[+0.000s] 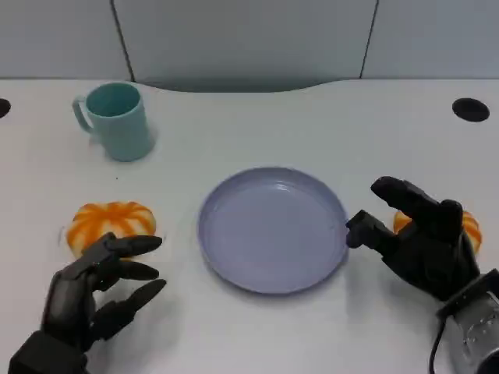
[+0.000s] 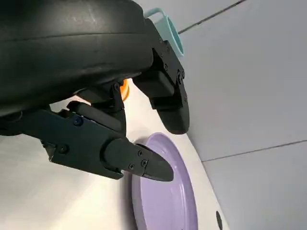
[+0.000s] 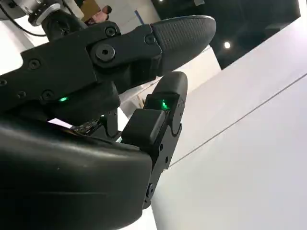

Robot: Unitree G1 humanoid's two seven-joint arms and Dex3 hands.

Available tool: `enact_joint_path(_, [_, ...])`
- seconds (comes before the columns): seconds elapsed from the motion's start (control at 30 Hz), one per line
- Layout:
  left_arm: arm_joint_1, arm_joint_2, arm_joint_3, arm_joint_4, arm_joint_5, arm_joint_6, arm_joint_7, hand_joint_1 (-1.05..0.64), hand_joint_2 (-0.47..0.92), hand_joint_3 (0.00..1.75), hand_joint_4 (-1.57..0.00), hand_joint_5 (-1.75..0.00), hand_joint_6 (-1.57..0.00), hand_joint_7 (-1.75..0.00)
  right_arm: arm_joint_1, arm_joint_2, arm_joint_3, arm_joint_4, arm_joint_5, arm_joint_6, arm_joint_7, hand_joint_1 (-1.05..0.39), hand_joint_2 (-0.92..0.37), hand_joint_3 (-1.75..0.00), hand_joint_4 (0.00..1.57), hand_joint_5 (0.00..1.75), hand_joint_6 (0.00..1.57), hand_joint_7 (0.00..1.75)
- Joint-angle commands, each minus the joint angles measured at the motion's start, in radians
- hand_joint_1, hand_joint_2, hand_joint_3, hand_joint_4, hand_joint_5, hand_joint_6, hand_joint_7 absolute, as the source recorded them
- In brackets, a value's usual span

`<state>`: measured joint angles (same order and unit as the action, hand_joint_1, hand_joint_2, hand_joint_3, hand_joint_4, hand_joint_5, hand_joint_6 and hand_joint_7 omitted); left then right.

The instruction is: Grasp the bread from the table and place it into the plate.

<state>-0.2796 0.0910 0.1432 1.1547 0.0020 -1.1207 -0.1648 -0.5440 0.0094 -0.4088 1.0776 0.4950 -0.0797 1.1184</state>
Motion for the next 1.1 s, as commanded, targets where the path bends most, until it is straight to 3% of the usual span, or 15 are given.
enact_joint_path(0.03, [0.018,0.014,0.004,-0.017,-0.017,-0.014,-0.013,-0.49,0.92,0.04,-0.58,-1.15,-0.62,-0.72,0.004,-0.011,0.001,-0.006,0.004,-0.005,0.001,-0.51,-0.92,-0.13,0.76,1.25,1.07,0.15])
enact_joint_path(0.7, [0.052,0.006,-0.007,-0.097,-0.007,-0.065,-0.008,-0.49,0.92,0.02,-0.53,-1.17,-0.61,-0.71,0.01,-0.004,0.001,-0.012,0.006,-0.006,-0.01,-0.51,-0.92,-0.12,0.77,1.23,1.07,0.14])
enact_joint_path(0.9, [0.07,0.11,0.016,-0.264,0.348,-0.131,0.225,-0.57,0.92,0.07,-0.47,-0.91,-0.49,-0.51,0.004,-0.003,-0.002,-0.005,0.005,-0.022,-0.02,-0.52,-0.92,-0.12,0.78,1.22,1.07,0.14])
enact_joint_path(1.1, [0.087,0.186,0.008,-0.466,0.5,-0.009,0.344,-0.64,0.92,0.1,-0.43,-0.68,-0.47,-0.3,0.001,-0.004,0.001,-0.003,0.0,-0.03,-0.028,-0.52,-0.92,-0.14,0.79,1.23,1.08,0.14])
